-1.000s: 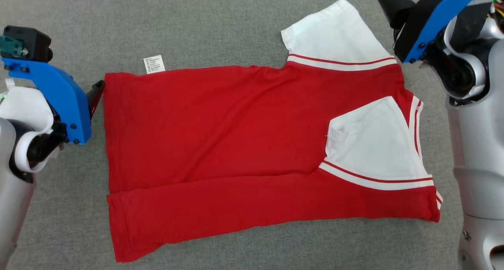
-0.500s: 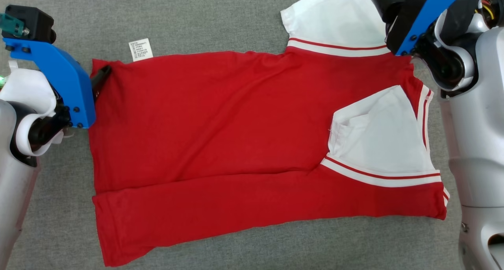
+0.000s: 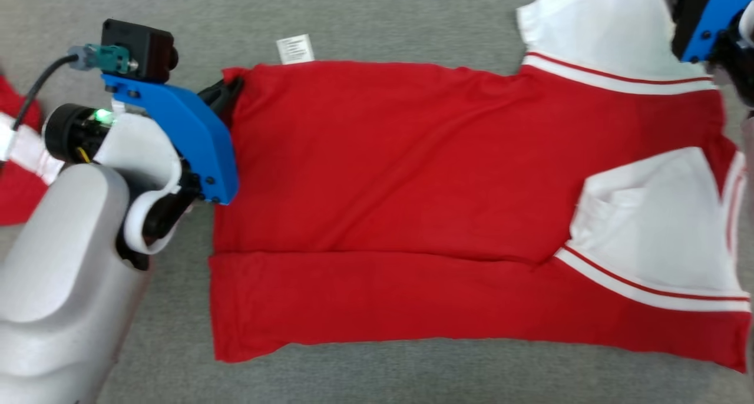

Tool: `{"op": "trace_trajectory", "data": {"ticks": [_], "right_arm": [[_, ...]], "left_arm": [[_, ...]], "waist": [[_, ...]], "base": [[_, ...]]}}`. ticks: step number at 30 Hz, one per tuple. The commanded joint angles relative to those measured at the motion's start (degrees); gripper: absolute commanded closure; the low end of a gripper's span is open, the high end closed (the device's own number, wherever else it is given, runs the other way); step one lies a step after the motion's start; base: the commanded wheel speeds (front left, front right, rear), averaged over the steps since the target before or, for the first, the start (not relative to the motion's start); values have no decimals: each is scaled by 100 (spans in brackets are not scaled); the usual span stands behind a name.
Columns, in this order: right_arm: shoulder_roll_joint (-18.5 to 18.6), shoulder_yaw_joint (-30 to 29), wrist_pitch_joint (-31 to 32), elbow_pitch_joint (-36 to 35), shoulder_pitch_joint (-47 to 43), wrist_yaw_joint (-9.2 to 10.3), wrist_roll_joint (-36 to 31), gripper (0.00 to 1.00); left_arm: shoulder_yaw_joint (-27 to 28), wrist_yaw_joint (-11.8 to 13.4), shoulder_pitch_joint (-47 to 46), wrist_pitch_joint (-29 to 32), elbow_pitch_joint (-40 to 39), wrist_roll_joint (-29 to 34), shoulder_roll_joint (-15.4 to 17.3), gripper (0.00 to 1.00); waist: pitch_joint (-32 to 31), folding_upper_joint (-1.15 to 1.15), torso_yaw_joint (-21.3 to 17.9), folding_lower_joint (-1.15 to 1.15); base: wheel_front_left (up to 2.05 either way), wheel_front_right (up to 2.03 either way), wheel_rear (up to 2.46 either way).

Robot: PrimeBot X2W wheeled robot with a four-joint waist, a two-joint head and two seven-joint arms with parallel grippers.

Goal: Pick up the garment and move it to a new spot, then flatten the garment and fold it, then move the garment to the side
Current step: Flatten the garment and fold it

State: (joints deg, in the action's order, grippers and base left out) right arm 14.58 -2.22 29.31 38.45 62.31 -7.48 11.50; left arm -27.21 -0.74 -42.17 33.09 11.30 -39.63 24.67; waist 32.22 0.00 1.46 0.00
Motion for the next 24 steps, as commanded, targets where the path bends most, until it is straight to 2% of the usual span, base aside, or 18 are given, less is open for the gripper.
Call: {"op": "trace_trajectory", "data": {"ticks": [1, 4, 9, 10, 11, 12, 16, 17, 20, 24], "right_arm": [[182, 8, 42, 111, 174, -2, -263, 0], [282, -27, 151, 339, 238, -3, -589, 0], [186, 68, 408, 692, 211, -8, -739, 0], [152, 150, 458, 732, 172, -9, -703, 15], [134, 250, 472, 747, 159, -10, -686, 69], [144, 386, 495, 753, 146, -10, -645, 100], [285, 503, 209, 625, 175, -2, -437, 100], [372, 470, -128, 485, 204, -1, -324, 100], [301, 352, -485, 435, 65, -2, -1, 100], [316, 426, -771, 331, -263, -2, 336, 100]], "left_arm": [[-85, -31, 3, -131, -18, 59, -107, 100], [-166, -96, -9, -354, -32, 99, -283, 100], [-218, -156, 18, -592, 191, 59, -441, 100], [-216, -158, 27, -624, 256, 54, -460, 100], [-207, -161, 33, -666, 304, 43, -473, 100], [-190, -160, 38, -708, 350, 33, -484, 100], [-76, -91, 63, -947, 465, 39, -501, 100], [66, 29, 57, -1291, 520, 122, -509, 100], [257, 155, 192, -1780, 656, 97, -556, 100], [357, 69, 535, -2239, 792, 32, -572, 100]], "waist": [[225, 0, 291, 0], [310, 0, 475, 0], [290, 0, 553, 0], [272, 0, 547, 0], [256, 0, 533, 0], [241, 0, 519, 0], [182, 0, 452, 0], [120, 0, 398, 0], [-38, 0, 293, 0], [-365, 0, 147, 0]], "base": [[0, 0, 0], [0, 0, 0], [0, 0, 0], [0, 0, 0], [0, 0, 0], [0, 0, 0], [0, 0, 0], [0, 0, 0], [0, 0, 0], [0, 0, 0]]}}
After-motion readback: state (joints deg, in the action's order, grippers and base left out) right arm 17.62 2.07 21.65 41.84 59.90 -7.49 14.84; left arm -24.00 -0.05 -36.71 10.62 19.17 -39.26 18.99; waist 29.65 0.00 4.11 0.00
